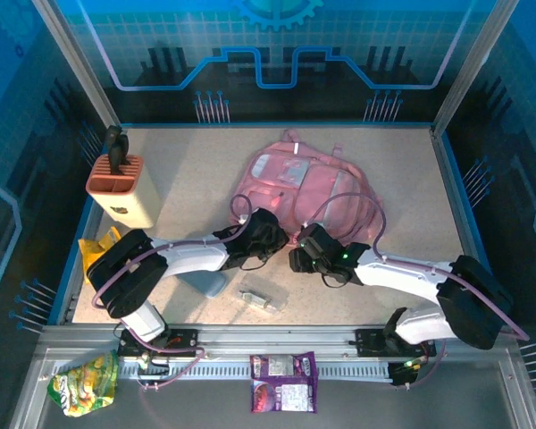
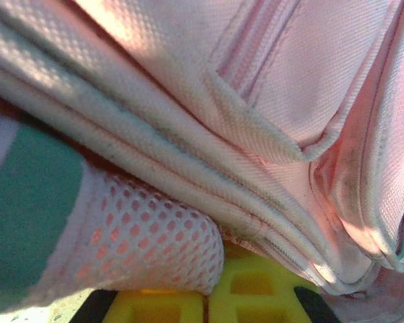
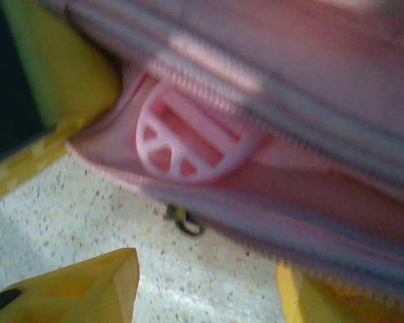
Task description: Pack books, pencil case, and school supplies into a backpack
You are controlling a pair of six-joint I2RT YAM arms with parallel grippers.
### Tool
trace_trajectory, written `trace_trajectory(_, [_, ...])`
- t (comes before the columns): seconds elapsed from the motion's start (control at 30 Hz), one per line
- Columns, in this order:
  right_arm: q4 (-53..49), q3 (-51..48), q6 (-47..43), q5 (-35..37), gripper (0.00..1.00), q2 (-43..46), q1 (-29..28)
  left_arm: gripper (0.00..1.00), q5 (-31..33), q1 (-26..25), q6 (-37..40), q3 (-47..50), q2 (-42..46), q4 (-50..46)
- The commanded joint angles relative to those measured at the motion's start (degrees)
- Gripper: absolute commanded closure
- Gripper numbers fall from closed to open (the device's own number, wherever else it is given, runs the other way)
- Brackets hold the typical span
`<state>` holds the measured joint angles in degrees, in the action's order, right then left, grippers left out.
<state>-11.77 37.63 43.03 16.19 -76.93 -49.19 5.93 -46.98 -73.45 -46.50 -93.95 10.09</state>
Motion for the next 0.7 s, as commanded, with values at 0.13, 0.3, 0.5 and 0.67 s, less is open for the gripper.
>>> trace_trajectory(0.13, [6.5, 1.9, 6.9, 10.6, 0.48, -2.2, -0.3, 1.0, -0.8, -2.9, 1.8, -3.4, 2.6, 1.0])
trace_trajectory(0.3, [5.1, 1.3, 8.0, 14.7, 0.54, -1.4, -0.3, 1.0, 0.1, -3.3, 2.6, -3.7, 3.2, -0.3])
trace_trajectory(0.5, [2.5, 0.2, 7.4, 13.5, 0.64, 1.7, -0.4, 1.0, 0.0, -3.5, 2.9, -3.6, 3.5, 0.8])
trace_trajectory(0.67, [4.8, 1.7, 3.5, 9.5, 0.66, -1.4, -0.4, 1.0, 0.0, -3.5, 3.1, -4.1, 3.3, 0.9])
